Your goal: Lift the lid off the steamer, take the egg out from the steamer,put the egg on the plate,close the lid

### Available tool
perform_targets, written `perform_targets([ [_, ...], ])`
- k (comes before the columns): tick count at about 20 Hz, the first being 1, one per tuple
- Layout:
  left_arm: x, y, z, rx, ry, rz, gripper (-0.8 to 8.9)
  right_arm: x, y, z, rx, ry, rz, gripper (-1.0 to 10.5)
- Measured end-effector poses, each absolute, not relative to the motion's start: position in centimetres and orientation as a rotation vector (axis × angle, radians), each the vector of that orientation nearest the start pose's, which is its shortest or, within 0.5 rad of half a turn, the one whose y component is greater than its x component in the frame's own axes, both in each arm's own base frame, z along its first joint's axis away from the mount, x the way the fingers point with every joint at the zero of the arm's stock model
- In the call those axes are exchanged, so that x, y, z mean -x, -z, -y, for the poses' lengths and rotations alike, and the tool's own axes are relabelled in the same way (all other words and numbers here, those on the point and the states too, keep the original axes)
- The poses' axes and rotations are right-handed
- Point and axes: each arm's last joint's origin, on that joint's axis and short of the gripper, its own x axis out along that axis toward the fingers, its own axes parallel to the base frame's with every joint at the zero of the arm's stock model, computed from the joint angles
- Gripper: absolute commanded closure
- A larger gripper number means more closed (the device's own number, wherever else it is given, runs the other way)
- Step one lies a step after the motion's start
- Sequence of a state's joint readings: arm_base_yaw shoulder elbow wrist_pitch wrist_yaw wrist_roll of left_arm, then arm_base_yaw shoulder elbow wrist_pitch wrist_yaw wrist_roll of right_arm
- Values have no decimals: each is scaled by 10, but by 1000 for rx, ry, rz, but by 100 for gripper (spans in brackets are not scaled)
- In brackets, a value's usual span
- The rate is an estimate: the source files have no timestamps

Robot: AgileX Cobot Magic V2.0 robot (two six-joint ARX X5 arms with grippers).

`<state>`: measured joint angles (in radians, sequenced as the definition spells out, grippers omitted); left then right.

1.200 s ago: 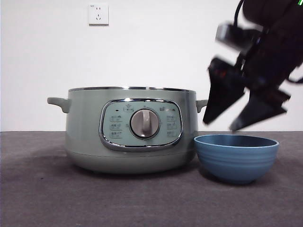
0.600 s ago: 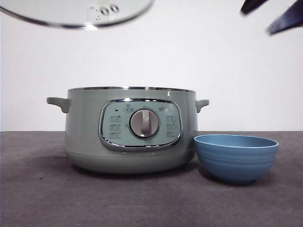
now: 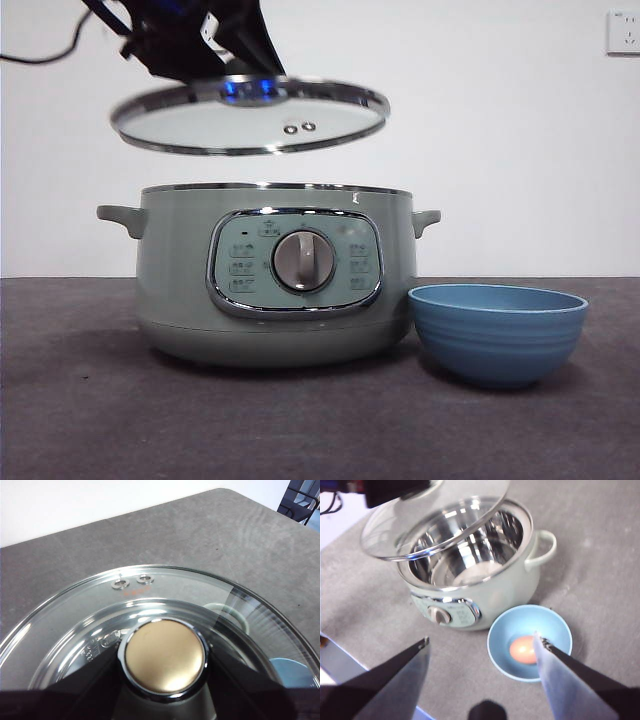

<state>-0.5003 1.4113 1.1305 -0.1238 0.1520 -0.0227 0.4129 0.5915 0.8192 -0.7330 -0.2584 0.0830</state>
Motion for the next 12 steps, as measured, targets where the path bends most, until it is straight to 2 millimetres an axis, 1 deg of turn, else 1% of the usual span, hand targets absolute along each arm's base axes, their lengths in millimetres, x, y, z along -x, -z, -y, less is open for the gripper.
perform_targets([
  [4,-290,-302,166,-53,640,-415,822,-97,-318,-51,-46,-633,-542,596],
  [12,-298,-285,174,-85,609,-455,822,-97,-318,-51,-49,-631,-550,597],
])
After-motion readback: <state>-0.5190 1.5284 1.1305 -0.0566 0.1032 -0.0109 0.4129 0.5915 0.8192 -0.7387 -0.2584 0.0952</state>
